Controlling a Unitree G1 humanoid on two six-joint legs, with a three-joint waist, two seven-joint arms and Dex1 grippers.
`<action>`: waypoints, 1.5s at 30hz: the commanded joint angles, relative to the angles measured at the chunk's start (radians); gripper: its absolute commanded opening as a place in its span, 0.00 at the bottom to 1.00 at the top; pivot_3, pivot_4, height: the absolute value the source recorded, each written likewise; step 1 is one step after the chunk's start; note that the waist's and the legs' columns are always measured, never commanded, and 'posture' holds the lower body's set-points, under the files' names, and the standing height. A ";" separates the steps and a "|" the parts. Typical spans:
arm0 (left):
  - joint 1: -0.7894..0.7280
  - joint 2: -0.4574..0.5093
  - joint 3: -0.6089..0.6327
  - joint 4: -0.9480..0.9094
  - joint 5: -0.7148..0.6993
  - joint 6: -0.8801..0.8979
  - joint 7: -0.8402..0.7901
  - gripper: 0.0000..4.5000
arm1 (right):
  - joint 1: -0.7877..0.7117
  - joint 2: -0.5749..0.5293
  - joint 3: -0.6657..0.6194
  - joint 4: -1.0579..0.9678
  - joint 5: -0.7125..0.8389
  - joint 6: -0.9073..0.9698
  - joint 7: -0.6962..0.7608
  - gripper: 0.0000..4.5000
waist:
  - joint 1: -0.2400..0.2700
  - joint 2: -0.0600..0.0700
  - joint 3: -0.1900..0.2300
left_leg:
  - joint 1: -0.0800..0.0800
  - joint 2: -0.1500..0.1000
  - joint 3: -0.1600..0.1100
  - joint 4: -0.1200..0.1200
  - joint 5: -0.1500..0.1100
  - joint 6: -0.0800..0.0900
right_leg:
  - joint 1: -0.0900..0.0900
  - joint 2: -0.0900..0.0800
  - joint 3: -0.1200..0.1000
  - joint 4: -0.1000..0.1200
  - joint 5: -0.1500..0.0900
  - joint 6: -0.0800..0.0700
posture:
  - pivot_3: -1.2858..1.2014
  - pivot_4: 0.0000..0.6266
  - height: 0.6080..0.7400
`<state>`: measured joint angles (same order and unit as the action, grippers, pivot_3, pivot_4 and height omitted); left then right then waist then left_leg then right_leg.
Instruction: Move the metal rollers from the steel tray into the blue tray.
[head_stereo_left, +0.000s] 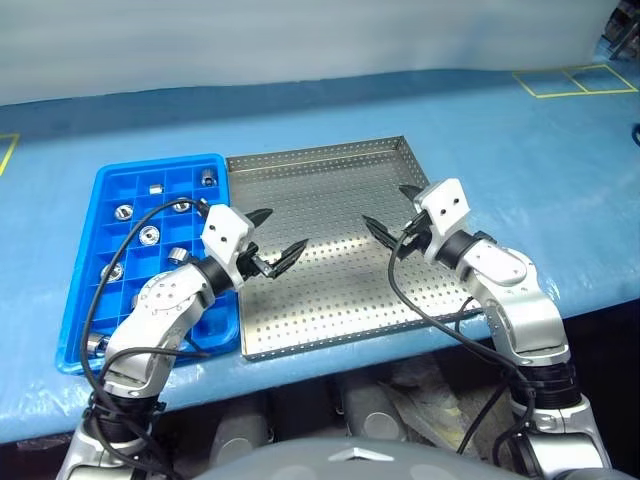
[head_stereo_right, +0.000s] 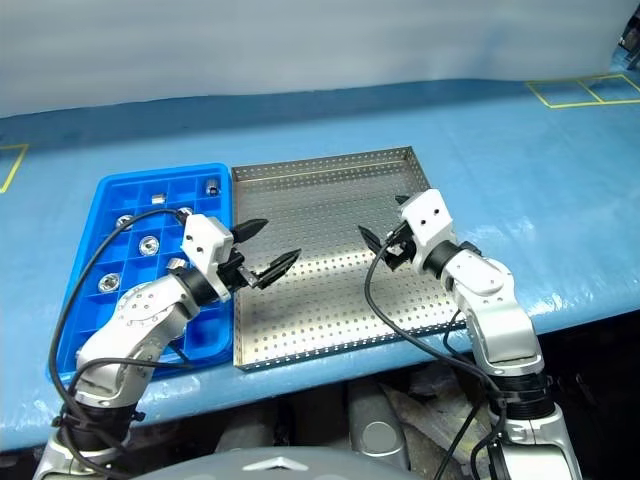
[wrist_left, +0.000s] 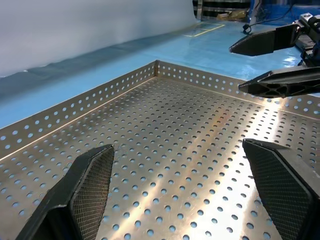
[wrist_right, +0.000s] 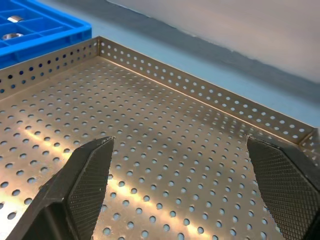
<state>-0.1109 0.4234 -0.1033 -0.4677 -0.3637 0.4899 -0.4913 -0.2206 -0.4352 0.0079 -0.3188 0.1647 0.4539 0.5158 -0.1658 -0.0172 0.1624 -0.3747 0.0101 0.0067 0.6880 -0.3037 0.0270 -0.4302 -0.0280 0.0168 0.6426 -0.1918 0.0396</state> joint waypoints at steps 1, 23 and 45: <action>-0.022 -0.023 -0.019 0.005 0.015 -0.041 -0.010 1.00 | 0.001 0.021 -0.021 -0.009 -0.018 -0.043 -0.051 1.00 | -0.010 0.000 0.000 | 0.000 0.000 0.000 0.000 0.000 0.000 | 0.000 0.000 0.000 0.000 0.000 0.000 | 0.41 0.24 1.00; 0.020 -0.115 -0.097 0.089 0.230 -0.209 0.047 1.00 | -0.060 0.123 0.119 0.148 -0.089 -0.226 -0.041 1.00 | 0.020 0.000 0.000 | 0.000 0.000 0.000 0.001 0.000 0.001 | 0.000 0.000 0.001 0.000 0.001 0.001 | 0.45 0.24 1.00; 0.005 -0.164 -0.039 0.088 0.236 -0.248 0.100 1.00 | -0.078 0.083 0.076 0.164 -0.075 -0.196 -0.029 1.00 | 0.081 0.000 0.000 | 0.000 0.000 0.001 0.002 -0.001 0.001 | 0.000 -0.001 0.001 0.000 0.001 0.001 | 0.45 0.24 1.00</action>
<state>-0.0992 0.2600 -0.1605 -0.3521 -0.1251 0.2649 -0.3935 -0.2914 -0.3467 0.1084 -0.1297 0.0821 0.2553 0.4824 -0.0852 -0.0170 0.1624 -0.3752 0.0100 0.0077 0.6901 -0.3044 0.0283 -0.4304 -0.0291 0.0173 0.6428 -0.1909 0.0406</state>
